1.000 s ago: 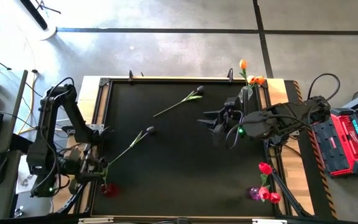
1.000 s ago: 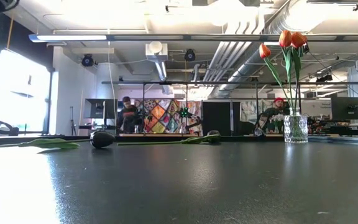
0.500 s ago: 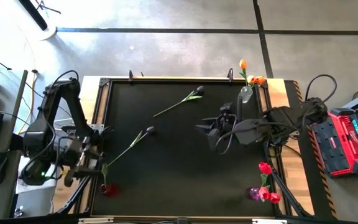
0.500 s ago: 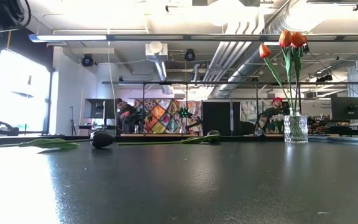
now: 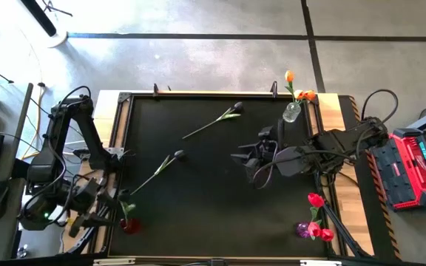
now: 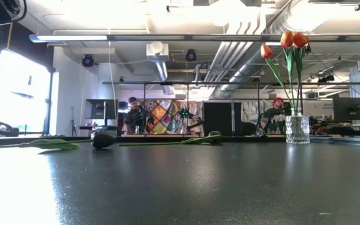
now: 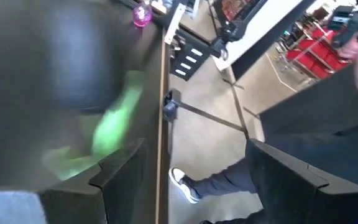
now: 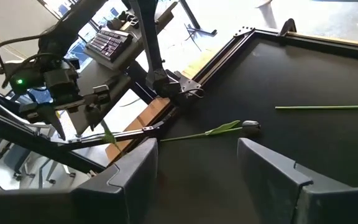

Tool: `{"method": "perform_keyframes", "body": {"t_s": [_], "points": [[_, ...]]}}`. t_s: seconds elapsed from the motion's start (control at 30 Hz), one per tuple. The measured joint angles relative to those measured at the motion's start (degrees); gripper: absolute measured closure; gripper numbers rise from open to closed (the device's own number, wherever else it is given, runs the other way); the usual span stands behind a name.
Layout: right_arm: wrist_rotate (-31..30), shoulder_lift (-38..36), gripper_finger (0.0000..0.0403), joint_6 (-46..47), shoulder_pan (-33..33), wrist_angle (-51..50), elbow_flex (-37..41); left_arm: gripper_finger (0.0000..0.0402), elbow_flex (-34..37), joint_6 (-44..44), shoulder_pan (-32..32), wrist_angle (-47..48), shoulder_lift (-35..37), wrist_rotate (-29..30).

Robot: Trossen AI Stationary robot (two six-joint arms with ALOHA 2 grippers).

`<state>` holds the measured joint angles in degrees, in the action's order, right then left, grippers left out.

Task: Sort flowers into vase by color
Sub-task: Put the top black tulip into the red flower vase

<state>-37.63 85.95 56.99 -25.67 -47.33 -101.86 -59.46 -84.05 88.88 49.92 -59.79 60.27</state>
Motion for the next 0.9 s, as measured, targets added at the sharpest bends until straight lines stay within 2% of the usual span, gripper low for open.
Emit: {"method": "perform_keyframes", "body": {"t_s": [0.17,0.27,0.37,0.47,0.57,0.7,0.9], "points": [[0.6,0.0,0.0193,0.0,-0.5,0.6,0.0,0.0139,0.0,-0.2,0.0,-1.4,1.0,0.4],[0.7,0.0,0.0193,0.0,-1.3,1.4,0.0,0.0139,0.0,-0.6,0.0,-1.5,3.4,5.2],[0.8,0.0,0.0193,0.0,-2.1,1.5,0.0,0.0139,0.0,2.9,0.0,-2.0,6.4,11.8],[1.0,0.0,0.0193,0.0,-3.3,1.5,0.0,0.0140,0.0,7.0,-0.3,-2.0,9.9,15.6],[1.8,0.0,0.0193,0.0,-4.4,1.2,0.0,0.0144,0.0,11.2,-3.8,-2.0,13.1,14.8],[2.7,0.0,0.0193,-0.3,-5.7,1.2,0.0,0.0154,0.0,17.3,-12.1,-2.0,16.0,11.5],[3.5,0.0,0.0193,-0.4,-6.6,-1.5,0.0,0.0163,0.0,26.3,-26.8,-4.5,17.9,2.7]]}}
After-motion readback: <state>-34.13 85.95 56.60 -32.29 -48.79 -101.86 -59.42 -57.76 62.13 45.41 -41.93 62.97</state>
